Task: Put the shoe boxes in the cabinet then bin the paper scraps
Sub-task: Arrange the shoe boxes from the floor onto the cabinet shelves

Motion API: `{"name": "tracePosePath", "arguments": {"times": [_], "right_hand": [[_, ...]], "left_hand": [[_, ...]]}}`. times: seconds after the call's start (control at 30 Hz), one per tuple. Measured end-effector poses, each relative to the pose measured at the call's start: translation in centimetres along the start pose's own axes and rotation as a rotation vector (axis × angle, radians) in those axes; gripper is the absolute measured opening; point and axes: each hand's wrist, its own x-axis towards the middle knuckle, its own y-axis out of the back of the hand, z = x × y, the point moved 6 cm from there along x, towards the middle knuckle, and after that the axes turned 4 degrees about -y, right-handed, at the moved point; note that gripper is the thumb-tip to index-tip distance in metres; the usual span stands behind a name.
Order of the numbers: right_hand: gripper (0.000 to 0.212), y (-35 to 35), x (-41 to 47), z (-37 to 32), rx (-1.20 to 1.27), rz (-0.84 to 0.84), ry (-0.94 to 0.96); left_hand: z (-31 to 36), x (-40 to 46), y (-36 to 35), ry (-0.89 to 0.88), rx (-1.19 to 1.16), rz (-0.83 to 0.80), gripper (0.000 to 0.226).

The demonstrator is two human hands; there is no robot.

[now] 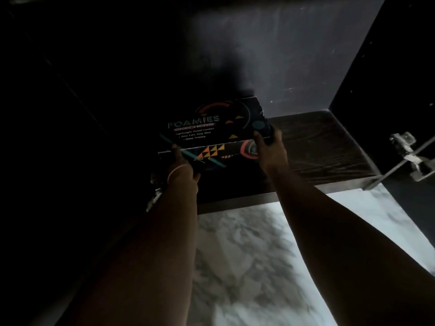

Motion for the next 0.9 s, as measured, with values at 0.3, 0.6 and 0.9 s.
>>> {"name": "tracePosePath", "arguments": {"times": [0.3, 0.6, 0.9], "right_hand": [[0.065, 3.6, -5.4, 1.8, -0.155, 0.198, -0.137], [0.034, 16.6, -17.4, 12.1, -0.575, 0.166, -0.202], [0.035, 39.9, -36.6, 14.2, -0.751, 0.521, -0.435]], "left_hand": [[-4.2, -5.3, -0.1, -0.210, 0.499, -0.138, 0.069], [-15.0, -17.4, -6.9, -0.383, 1.079, -0.582, 0.028], [-25.9, -39.5, -14.7, -0.393, 1.207, -1.084, 0.028]]}}
